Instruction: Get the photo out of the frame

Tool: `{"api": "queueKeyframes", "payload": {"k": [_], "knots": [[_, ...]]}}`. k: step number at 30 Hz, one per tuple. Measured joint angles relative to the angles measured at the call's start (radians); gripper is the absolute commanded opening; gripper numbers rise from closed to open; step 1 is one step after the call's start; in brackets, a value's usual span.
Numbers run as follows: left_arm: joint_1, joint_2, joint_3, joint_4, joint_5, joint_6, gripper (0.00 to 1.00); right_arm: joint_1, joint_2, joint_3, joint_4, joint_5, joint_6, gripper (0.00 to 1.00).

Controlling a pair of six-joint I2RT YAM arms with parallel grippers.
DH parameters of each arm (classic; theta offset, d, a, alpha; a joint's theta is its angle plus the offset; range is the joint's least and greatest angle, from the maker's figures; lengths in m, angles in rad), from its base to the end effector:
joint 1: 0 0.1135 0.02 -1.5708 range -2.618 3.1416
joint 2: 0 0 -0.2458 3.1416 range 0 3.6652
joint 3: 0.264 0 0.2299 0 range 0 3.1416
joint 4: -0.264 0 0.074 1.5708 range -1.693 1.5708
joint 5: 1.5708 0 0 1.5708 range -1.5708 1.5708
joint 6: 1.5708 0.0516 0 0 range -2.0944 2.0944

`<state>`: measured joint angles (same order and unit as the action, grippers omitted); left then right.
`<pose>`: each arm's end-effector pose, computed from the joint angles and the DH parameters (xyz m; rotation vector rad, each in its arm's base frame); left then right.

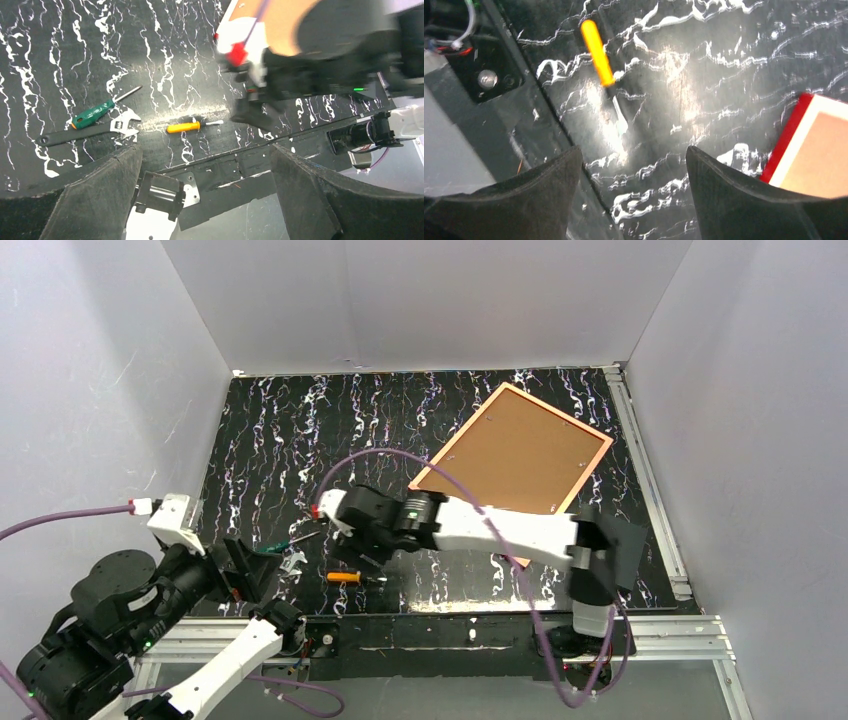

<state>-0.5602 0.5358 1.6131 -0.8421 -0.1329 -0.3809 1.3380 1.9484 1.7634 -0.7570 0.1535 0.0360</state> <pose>-0.0111 0.0150 0.4920 0.0075 1.3722 -0.7050 0.1030 0.4004 0.2590 -1.4865 2.0561 0.3723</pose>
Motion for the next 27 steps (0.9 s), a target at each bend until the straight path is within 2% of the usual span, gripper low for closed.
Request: {"api": "queueKeyframes", "payload": {"k": [6,10,15,19,21,25,27], "knots": [[0.0,0.0,-0.073,0.016,0.025,-0.028,0.98,0.01,-0.383,-0.451,0.164,-0.015,0.195,0.84],[0.0,0.005,-0.142,0.044,0.062,-0.059,0.98,0.014,-0.451,-0.667,0.191,0.012,0.396,0.85],[0.0,0.088,-0.266,0.092,0.173,-0.124,0.97,0.011,-0.503,-0.82,0.154,0.075,0.678,0.89],[0.0,0.217,-0.378,0.168,0.307,-0.182,0.95,-0.021,-0.667,-0.882,0.072,0.152,0.898,0.95],[-0.002,0.263,-0.43,0.209,0.362,-0.207,0.95,-0.085,-0.779,-0.915,0.029,0.183,0.992,0.95],[-0.039,0.31,-0.543,0.295,0.404,-0.234,0.96,-0.359,-1.061,-1.044,-0.029,0.208,1.099,0.95],[-0.069,0.309,-0.571,0.318,0.403,-0.236,0.96,-0.448,-1.162,-1.081,-0.077,0.229,1.124,0.94]]}}
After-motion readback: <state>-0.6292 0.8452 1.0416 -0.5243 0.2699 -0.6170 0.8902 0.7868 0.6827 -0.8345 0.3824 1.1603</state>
